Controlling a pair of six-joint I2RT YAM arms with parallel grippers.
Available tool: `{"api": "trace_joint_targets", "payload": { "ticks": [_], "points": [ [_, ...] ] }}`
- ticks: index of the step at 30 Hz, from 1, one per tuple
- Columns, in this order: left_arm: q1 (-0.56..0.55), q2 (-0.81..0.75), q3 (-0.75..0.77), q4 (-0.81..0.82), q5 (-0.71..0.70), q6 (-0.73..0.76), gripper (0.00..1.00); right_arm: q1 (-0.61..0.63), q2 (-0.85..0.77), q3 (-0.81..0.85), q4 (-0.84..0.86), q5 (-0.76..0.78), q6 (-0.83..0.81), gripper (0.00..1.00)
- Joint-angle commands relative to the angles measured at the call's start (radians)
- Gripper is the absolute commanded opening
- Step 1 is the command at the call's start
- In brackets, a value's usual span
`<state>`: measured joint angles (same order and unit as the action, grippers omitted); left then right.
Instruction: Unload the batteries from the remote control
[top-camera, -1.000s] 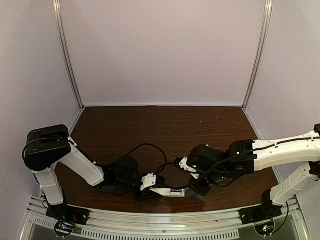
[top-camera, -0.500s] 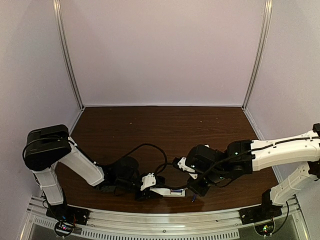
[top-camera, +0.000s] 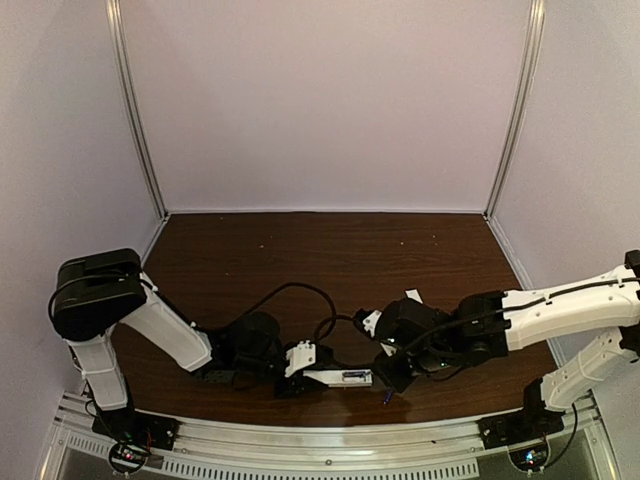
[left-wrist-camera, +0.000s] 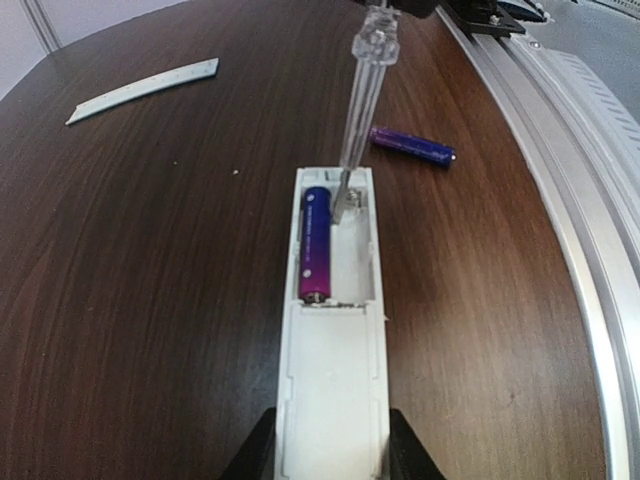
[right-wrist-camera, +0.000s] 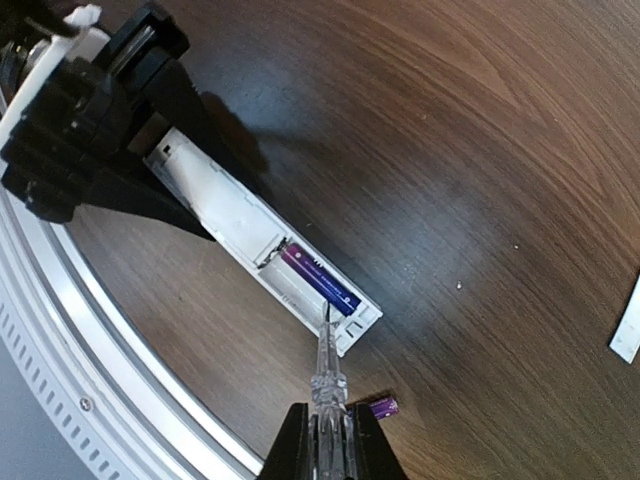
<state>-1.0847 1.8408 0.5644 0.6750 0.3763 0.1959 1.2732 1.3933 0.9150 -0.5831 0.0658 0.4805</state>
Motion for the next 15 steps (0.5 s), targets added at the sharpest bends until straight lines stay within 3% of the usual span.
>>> {"api": "trace_joint_targets", "payload": {
  "ticks": [1, 7, 15],
  "points": [
    [-0.004, 0.033, 0.036, 0.038, -0.039, -0.055, 0.0, 0.008, -0.067, -0.089, 0.083, 0.124, 0.168, 0.0],
    [-0.007, 0.057, 0.045, 0.076, -0.096, -0.084, 0.0, 0.055, -0.122, -0.192, 0.226, 0.191, 0.301, 0.0],
    [-0.059, 0.07, 0.032, 0.141, -0.297, -0.077, 0.0, 0.126, -0.076, -0.268, 0.447, 0.284, 0.392, 0.0]
  ]
}}
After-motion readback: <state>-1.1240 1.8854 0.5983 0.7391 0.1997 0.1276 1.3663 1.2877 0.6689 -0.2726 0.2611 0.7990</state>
